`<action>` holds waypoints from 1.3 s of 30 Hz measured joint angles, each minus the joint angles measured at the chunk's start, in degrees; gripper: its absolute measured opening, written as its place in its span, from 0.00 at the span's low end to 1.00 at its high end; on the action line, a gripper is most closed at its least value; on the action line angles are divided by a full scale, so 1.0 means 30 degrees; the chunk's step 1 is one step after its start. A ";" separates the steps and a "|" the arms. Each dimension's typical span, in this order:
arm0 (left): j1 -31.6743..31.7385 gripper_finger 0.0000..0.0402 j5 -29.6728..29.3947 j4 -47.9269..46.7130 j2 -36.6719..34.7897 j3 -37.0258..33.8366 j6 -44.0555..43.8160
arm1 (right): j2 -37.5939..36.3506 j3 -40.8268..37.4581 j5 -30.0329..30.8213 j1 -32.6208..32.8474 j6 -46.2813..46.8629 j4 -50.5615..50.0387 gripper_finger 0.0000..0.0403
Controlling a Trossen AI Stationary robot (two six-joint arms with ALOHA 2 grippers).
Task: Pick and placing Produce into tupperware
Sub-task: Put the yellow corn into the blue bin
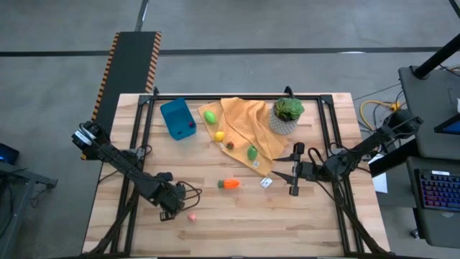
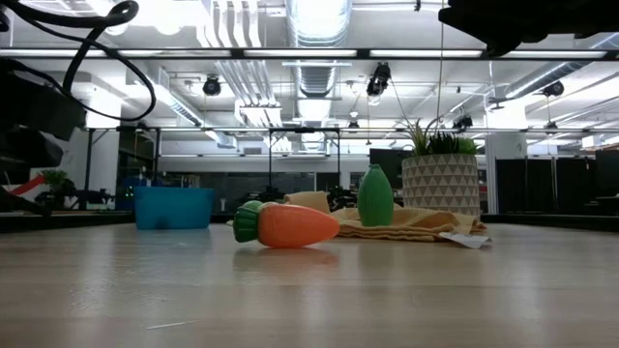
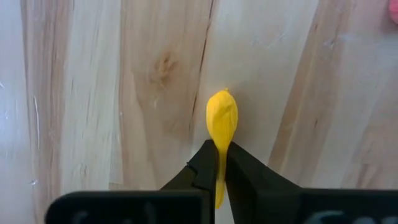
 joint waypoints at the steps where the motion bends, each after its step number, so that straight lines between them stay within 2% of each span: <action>1: -0.0007 0.01 -0.0075 0.0007 -0.0021 0.0000 0.0000 | 0.0000 0.0000 0.0000 -0.0006 -0.0022 -0.0001 0.46; 8: 0.0083 0.00 -0.1278 0.0552 -0.0309 0.0041 0.0403 | 0.0000 0.0000 0.0000 -0.0007 -0.0074 0.0002 0.46; 17: 0.0433 0.00 -0.2281 0.0259 -0.1949 0.0204 0.0906 | 0.0000 0.0000 0.0004 -0.0002 -0.0190 0.0014 0.46; 21: 0.0850 0.00 -0.3736 0.0236 -0.2938 0.0226 0.1539 | 0.0000 0.0000 0.0000 0.0000 -0.0190 0.0023 0.46; 24: 0.1543 0.00 -0.4716 0.0211 -0.3725 0.0219 0.2114 | 0.0000 0.0000 0.0007 -0.0007 -0.0190 0.0035 0.46; 28: 0.2958 0.00 -0.5056 0.0317 -0.4550 0.0243 0.3255 | 0.0000 0.0000 0.0000 -0.0003 -0.0190 0.0057 0.46; 32: 0.4554 0.00 -0.5437 0.1782 -0.5213 0.0245 0.4669 | 0.0000 0.0000 0.0000 -0.0007 -0.0190 0.0101 0.46; 39: 0.6541 0.00 -0.8972 0.5503 -0.5859 0.0181 0.7525 | 0.0000 0.0000 0.0006 -0.0004 0.0046 0.0215 0.46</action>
